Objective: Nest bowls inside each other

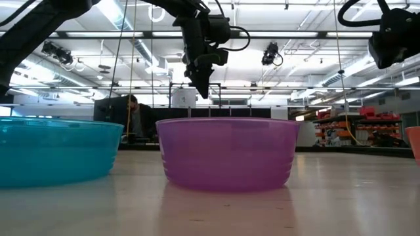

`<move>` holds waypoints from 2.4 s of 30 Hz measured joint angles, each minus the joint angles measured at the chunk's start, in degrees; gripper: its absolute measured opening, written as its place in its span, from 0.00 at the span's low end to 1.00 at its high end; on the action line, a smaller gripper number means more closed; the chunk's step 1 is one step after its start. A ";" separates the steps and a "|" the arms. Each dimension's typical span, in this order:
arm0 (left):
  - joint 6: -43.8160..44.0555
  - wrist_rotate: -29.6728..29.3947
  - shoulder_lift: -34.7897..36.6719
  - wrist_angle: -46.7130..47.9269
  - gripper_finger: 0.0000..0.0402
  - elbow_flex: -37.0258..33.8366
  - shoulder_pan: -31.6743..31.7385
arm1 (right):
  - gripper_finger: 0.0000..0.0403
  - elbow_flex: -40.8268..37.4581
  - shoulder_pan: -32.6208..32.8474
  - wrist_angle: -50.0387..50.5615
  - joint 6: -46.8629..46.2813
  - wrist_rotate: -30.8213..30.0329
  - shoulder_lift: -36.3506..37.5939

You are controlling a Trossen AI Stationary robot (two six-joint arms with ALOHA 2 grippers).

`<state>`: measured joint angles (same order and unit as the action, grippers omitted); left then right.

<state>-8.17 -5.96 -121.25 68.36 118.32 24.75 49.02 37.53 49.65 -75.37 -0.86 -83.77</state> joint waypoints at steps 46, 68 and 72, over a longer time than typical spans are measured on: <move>0.16 0.00 0.07 0.68 0.05 0.00 0.02 | 0.09 -3.66 -0.13 -2.21 1.50 -1.86 2.28; 1.50 0.00 0.07 0.68 0.05 0.00 0.02 | 0.09 -3.62 5.14 -10.00 -4.80 -2.32 1.66; 1.55 -0.01 0.07 0.74 0.07 0.00 -0.21 | 0.09 -3.61 5.14 -9.80 -4.25 -2.32 0.46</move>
<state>-6.62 -5.96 -121.19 69.10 118.32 24.54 45.41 42.68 39.85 -79.62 -3.18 -83.31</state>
